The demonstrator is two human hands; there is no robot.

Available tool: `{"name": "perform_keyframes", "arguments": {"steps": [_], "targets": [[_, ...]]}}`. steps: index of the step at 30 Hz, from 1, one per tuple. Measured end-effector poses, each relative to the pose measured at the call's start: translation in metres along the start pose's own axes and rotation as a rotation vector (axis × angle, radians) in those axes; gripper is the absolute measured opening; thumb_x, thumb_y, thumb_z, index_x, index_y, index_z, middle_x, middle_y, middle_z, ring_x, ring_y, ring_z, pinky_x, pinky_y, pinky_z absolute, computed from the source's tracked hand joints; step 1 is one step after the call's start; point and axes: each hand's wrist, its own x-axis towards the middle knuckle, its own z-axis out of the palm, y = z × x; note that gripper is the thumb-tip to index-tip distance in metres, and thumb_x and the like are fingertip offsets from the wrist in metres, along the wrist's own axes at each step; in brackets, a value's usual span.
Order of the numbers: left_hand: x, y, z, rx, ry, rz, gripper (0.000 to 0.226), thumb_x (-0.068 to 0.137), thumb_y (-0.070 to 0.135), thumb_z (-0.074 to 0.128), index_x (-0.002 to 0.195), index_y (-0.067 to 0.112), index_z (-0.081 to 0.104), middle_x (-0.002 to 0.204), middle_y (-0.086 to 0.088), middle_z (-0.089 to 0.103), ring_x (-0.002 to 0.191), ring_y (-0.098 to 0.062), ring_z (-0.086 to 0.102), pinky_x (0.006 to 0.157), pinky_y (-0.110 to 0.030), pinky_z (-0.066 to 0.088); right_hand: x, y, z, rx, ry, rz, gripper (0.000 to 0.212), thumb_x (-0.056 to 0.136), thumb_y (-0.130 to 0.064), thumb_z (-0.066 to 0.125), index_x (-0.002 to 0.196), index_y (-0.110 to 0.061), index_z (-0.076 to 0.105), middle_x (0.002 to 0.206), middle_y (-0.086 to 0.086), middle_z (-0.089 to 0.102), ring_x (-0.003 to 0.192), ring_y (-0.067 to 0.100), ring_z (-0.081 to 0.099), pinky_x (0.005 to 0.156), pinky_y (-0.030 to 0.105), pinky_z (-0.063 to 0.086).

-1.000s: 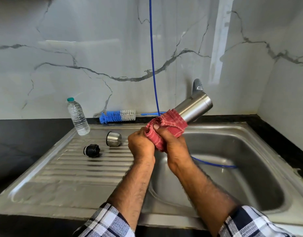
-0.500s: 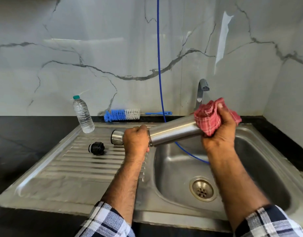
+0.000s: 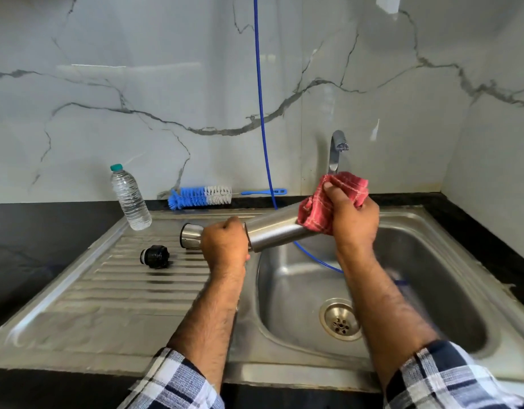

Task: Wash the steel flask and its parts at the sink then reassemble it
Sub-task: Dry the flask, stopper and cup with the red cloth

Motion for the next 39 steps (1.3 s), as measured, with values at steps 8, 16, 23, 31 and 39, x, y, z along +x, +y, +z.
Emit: {"name": "perform_keyframes", "arguments": {"steps": [8,16,23,31,39], "targets": [[0.004,-0.014,-0.001,-0.157,-0.014,-0.194,0.029,0.091,0.023,0.056,0.111,0.007,0.069,0.095,-0.017,0.075,0.056,-0.026,0.069,0.037,-0.028,0.045,-0.009,0.007,0.01,-0.048,0.106,-0.286,0.029,0.09,-0.047,0.083,0.095,-0.019,0.08,0.077,-0.009,0.077,0.072,0.001,0.07,0.073,0.022,0.058],[-0.035,0.007,0.014,0.287,0.211,0.723,0.03,0.086,0.026,0.051,0.059,0.012,0.052,0.054,-0.014,0.057,0.051,-0.035,0.045,0.053,-0.035,0.031,0.006,0.014,0.0,0.385,0.396,0.337,0.036,0.092,-0.034,0.083,0.123,-0.02,0.069,0.099,-0.008,0.075,0.09,0.007,0.073,0.093,0.027,0.058],[-0.048,0.001,0.027,0.198,0.111,0.465,0.032,0.092,0.022,0.055,0.062,0.009,0.053,0.065,-0.016,0.063,0.062,-0.038,0.057,0.055,-0.041,0.045,-0.008,0.01,0.008,0.664,0.125,0.415,0.051,0.08,-0.035,0.09,0.122,-0.017,0.067,0.1,0.003,0.082,0.09,0.022,0.081,0.088,0.046,0.064],[-0.049,0.004,0.035,-0.2,-0.078,-0.159,0.029,0.091,0.019,0.052,0.067,0.007,0.064,0.062,-0.012,0.065,0.041,-0.028,0.057,0.039,-0.027,0.044,-0.041,0.017,0.031,0.467,-0.38,0.284,0.039,0.085,-0.021,0.085,0.12,-0.01,0.071,0.096,0.006,0.079,0.085,0.021,0.076,0.074,0.036,0.062],[-0.037,0.01,0.009,-0.326,-0.648,-0.588,0.034,0.101,0.029,0.045,0.077,0.012,0.062,0.055,-0.004,0.054,0.037,-0.014,0.048,0.035,-0.013,0.03,-0.025,0.018,0.013,0.088,-0.757,0.105,0.044,0.071,-0.011,0.09,0.112,-0.02,0.077,0.11,0.016,0.079,0.103,0.035,0.076,0.095,0.049,0.061]]}}
